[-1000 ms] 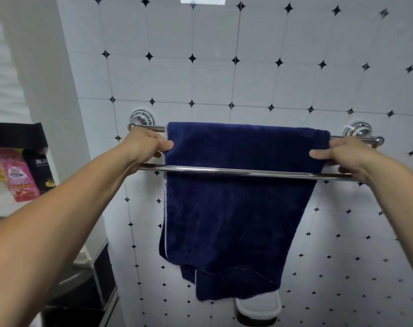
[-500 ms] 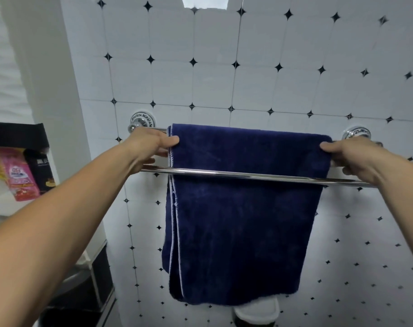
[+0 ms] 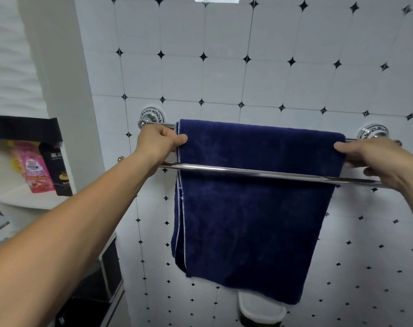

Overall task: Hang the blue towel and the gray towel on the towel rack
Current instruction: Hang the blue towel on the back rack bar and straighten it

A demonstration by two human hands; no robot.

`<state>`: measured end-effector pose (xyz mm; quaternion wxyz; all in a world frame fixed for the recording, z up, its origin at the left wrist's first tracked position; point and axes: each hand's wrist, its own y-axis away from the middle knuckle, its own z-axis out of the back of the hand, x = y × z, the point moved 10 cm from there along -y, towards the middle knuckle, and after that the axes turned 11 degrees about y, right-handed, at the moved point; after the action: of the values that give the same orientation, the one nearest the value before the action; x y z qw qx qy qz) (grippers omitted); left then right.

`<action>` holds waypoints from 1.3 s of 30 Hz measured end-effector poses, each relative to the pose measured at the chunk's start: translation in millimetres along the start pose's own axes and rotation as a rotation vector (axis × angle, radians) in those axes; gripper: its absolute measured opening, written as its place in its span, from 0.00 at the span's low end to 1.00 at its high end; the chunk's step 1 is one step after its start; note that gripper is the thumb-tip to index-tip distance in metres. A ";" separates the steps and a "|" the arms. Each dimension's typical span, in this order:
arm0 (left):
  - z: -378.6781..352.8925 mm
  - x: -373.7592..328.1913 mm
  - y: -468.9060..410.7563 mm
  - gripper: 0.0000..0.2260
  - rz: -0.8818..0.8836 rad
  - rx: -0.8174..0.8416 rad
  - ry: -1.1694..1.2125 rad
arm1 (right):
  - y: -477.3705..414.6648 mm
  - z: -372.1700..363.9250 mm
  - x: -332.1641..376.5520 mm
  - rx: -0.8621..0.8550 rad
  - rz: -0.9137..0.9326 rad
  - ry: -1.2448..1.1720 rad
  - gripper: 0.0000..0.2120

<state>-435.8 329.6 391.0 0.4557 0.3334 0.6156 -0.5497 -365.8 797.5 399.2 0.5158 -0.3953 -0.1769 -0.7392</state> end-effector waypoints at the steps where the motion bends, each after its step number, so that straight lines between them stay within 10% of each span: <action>1: 1.8 0.7 0.3 0.09 -0.001 -0.014 -0.001 | -1.6 4.9 -1.6 -0.048 -0.012 -0.024 0.10; 25: 7.6 -1.0 -7.1 0.07 0.074 -0.159 0.268 | 1.8 22.2 45.9 -0.425 0.208 0.285 0.07; 39: 20.2 -5.4 5.3 0.08 0.045 -0.026 0.007 | 3.6 14.3 28.7 -0.232 0.147 0.271 0.04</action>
<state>-425.2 311.1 394.5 0.4701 0.3432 0.6167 -0.5300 -361.2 787.8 429.6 0.5385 -0.3607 0.0099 -0.7614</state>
